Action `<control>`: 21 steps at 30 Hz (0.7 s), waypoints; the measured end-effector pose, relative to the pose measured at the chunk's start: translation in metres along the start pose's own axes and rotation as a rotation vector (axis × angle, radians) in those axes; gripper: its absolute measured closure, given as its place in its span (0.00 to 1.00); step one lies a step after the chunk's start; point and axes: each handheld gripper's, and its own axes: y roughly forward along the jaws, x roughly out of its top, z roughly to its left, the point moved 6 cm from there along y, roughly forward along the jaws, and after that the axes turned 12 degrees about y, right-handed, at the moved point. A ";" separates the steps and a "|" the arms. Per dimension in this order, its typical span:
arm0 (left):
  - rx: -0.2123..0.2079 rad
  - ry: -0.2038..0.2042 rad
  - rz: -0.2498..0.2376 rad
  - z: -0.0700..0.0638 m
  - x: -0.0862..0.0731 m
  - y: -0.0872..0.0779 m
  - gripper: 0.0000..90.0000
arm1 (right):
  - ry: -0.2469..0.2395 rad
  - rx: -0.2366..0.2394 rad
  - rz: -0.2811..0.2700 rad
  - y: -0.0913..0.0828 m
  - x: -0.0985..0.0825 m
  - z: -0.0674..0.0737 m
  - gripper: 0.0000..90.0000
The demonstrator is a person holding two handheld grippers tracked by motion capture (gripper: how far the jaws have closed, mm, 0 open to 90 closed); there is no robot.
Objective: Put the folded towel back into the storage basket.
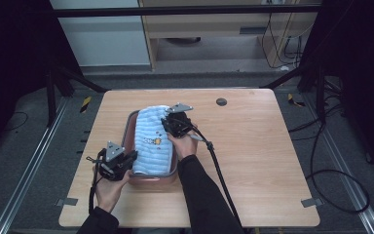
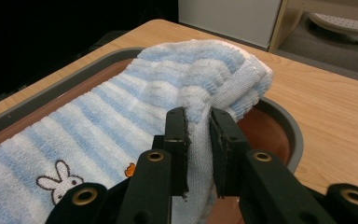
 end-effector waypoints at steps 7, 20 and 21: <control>-0.003 -0.013 0.016 0.001 -0.004 0.003 0.95 | 0.013 -0.005 0.021 0.003 -0.007 -0.004 0.86; 0.005 -0.016 0.047 0.002 -0.009 0.007 0.91 | -0.001 -0.033 0.091 0.010 -0.018 -0.008 0.79; 0.011 -0.013 0.048 0.003 -0.009 0.006 0.91 | -0.001 -0.033 0.091 0.010 -0.018 -0.008 0.79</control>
